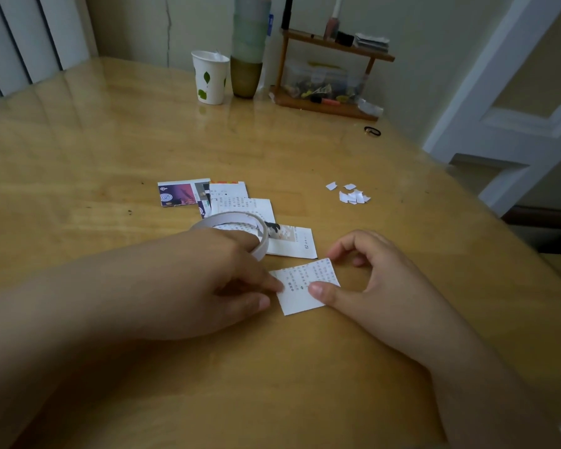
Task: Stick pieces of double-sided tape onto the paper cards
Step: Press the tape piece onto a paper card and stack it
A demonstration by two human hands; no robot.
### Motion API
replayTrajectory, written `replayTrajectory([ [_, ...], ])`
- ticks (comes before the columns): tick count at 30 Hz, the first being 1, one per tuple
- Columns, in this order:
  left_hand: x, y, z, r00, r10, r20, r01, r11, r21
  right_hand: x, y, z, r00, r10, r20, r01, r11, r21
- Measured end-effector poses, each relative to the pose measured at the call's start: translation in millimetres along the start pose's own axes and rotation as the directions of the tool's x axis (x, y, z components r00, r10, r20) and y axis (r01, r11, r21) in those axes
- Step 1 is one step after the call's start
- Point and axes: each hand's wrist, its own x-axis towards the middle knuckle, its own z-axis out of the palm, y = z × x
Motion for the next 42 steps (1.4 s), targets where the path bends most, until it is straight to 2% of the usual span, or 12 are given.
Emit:
replayTrajectory([
  [5, 1, -2, 1, 0.994, 0.037, -0.100, -0.035, 0.999, 0.014, -1, -2, 2, 0.996, -0.062, -0.062, 0.076, 0.968, 0.241],
  [9, -1, -3, -8, 0.981, 0.004, -0.195, -0.011, 0.999, -0.035, 2, -1, 3, 0.976, -0.080, -0.203, 0.166, 0.876, 0.452],
  [12, 0, 4, -13, 0.919, -0.116, -0.376, 0.061, 0.986, -0.154, 4, -3, -1, 0.956, -0.049, -0.289, 0.218, 0.779, 0.588],
  [15, 2, 11, -14, 0.846, -0.329, -0.420, 0.178, 0.916, -0.360, 3, -8, 0, 0.951, -0.047, -0.305, 0.244, 0.720, 0.649],
  [20, 5, 17, -9, 0.846, -0.403, -0.350, 0.221, 0.861, -0.459, 3, -16, 3, 0.950, -0.075, -0.304, 0.269, 0.693, 0.669],
  [24, 6, 14, -9, 0.843, -0.435, -0.317, 0.195, 0.796, -0.573, 3, -16, 4, 0.938, -0.084, -0.337, 0.305, 0.666, 0.681],
  [27, 7, 16, -10, 0.842, -0.439, -0.312, 0.159, 0.756, -0.635, 4, -16, 4, 0.963, -0.015, -0.269, 0.209, 0.673, 0.710],
  [30, 7, 17, -10, 0.843, -0.437, -0.313, 0.158, 0.758, -0.633, 3, -18, 4, 0.983, -0.047, -0.178, 0.159, 0.700, 0.696],
  [35, 7, 15, -10, 0.852, -0.427, -0.303, 0.158, 0.761, -0.630, 2, -22, 4, 0.973, -0.046, -0.227, 0.182, 0.754, 0.631],
  [42, 8, 18, -9, 0.843, -0.446, -0.301, 0.181, 0.762, -0.622, 1, -21, 4, 0.978, -0.032, -0.206, 0.154, 0.775, 0.613],
])
